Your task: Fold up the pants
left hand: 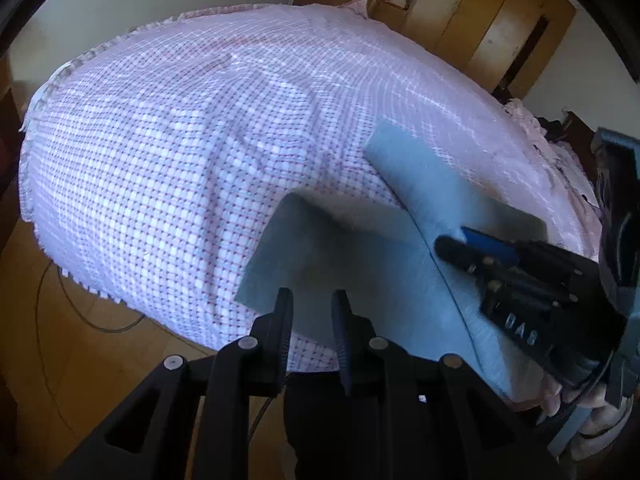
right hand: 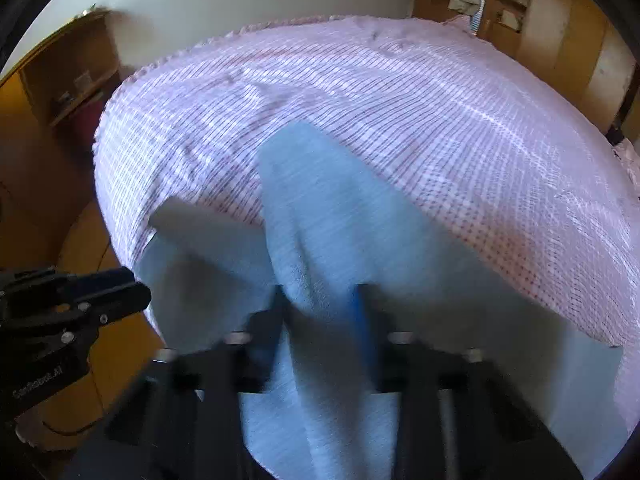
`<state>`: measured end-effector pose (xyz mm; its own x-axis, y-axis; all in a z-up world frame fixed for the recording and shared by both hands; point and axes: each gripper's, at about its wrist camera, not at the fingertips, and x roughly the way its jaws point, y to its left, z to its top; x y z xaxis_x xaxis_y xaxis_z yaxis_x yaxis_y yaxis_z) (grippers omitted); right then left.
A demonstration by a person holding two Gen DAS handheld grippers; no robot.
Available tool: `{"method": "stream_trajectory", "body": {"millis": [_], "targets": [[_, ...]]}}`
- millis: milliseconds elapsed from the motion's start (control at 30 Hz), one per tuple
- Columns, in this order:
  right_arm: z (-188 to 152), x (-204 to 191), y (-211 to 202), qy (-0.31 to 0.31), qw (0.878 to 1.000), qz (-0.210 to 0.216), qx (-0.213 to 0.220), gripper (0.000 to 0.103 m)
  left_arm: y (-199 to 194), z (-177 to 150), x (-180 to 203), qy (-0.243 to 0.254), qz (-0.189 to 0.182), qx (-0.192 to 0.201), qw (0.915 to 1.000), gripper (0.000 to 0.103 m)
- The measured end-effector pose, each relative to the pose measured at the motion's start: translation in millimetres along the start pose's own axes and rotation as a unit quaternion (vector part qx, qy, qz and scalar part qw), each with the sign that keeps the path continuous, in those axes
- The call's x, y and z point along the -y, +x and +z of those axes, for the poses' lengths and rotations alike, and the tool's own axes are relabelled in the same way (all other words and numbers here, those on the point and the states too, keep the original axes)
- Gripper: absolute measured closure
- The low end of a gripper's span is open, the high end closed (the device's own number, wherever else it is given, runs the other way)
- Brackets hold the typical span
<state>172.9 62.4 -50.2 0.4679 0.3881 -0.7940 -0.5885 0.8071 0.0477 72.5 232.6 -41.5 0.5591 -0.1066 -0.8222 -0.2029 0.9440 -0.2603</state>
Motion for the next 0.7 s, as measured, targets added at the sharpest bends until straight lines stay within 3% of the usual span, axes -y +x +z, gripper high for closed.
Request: {"method": "stream_trajectory", "body": {"millis": [100,233,400,600,700], "targets": [[-0.9,17.4,-15.3,0.042,0.999,0.023,0.024,0.103,3.2,3.6,9.5,0.014,-0.012,0.003,0.9998,0.083],[-8.4,49.3,-49.0,0.114,0.990,0.051,0.071,0.103,10.3,9.4,27.7,0.033,-0.032,0.004,0.9989,0.083],[-16.8,79.5,-77.1,0.163,0.979,0.072,0.099,0.103,22.2,29.1,54.9,0.075,-0.058,0.025,0.9952,0.083],[-24.5,93.4,-112.4,0.174,0.971,0.082,0.141,0.103,43.8,73.1,68.2,0.081,-0.042,0.066,0.9936,0.083],[-23.3,94.2,-123.5,0.172,0.968,0.097,0.158,0.103,54.1,88.6,62.5,0.063,-0.019,0.061,0.9960,0.083]]}}
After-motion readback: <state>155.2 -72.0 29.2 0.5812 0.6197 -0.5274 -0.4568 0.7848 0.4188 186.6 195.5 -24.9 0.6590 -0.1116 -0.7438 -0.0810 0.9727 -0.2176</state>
